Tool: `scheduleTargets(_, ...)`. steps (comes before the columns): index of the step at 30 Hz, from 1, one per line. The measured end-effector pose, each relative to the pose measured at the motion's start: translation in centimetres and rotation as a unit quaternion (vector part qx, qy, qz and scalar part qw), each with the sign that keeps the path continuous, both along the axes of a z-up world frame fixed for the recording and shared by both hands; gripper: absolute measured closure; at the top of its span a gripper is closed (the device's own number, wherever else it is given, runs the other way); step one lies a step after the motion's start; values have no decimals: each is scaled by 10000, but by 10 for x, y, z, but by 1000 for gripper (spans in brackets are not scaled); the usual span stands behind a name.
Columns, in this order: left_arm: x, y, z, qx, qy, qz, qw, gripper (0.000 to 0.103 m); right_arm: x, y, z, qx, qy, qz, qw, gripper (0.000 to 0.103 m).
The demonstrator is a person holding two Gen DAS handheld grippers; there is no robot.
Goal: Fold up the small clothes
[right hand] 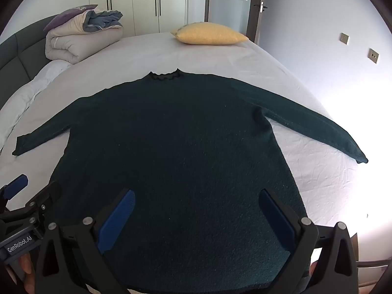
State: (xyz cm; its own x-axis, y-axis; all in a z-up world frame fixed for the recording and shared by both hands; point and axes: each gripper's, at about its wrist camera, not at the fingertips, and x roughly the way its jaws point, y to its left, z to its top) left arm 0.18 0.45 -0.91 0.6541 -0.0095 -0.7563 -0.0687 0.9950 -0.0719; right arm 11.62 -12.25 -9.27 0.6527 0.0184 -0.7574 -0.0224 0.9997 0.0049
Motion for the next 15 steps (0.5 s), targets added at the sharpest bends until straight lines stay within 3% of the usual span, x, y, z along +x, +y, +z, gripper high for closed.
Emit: scheduleTargets(15,0,2,-3,-7,13,-7,10000,0,-7,1,-5,-17,21,5,10000,0)
